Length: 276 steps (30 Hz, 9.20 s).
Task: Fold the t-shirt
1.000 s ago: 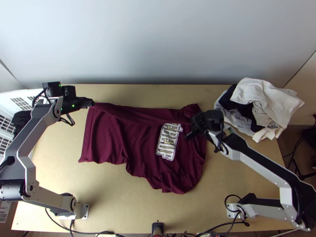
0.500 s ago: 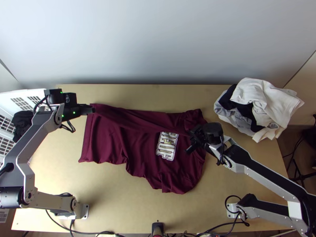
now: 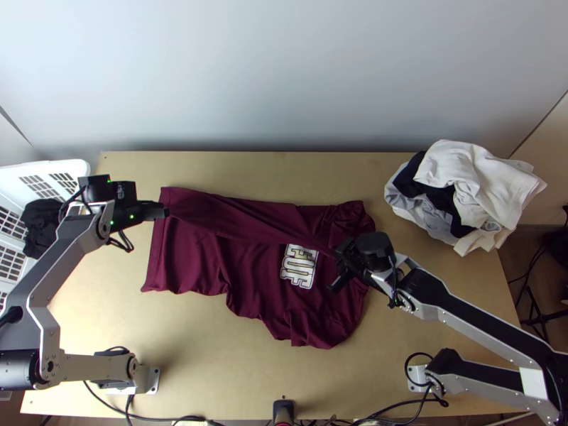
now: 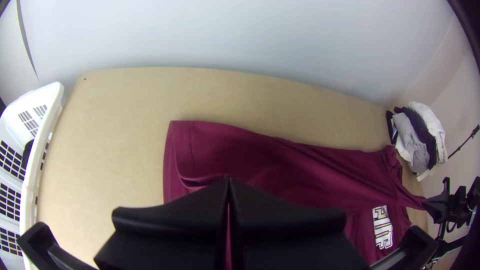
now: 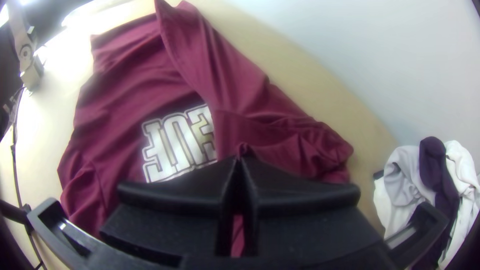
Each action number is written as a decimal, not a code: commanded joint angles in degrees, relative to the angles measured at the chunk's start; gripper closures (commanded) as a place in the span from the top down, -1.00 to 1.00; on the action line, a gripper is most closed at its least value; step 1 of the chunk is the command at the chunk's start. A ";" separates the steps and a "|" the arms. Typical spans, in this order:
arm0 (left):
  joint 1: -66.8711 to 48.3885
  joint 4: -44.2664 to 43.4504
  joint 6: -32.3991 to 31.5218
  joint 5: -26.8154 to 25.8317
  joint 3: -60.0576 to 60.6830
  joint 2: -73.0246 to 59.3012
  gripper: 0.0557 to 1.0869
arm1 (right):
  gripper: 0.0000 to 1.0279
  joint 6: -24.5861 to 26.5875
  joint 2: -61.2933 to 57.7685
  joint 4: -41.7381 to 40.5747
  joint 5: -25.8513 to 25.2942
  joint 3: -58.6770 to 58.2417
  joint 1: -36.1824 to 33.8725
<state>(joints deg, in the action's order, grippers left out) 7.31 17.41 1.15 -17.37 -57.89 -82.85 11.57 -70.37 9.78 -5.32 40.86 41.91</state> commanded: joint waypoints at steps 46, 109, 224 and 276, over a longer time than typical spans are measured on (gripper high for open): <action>7.28 -8.36 5.88 1.37 11.92 -1.79 -0.93 | -0.95 0.12 1.90 2.96 1.28 -4.12 2.65; 10.97 27.68 15.20 -0.21 24.14 22.73 0.47 | 0.93 1.61 12.36 17.73 5.15 0.18 -0.51; 7.28 15.99 4.30 0.31 -10.05 0.41 -0.93 | -0.95 14.53 -21.57 21.42 13.67 26.99 -24.95; 5.78 19.24 6.32 1.90 -14.27 -12.69 0.89 | 0.94 8.29 -26.31 26.78 13.50 46.68 -26.27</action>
<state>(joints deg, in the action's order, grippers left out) 10.94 36.97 7.09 -15.42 -81.14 -101.58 21.45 -102.87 34.17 8.05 84.99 12.67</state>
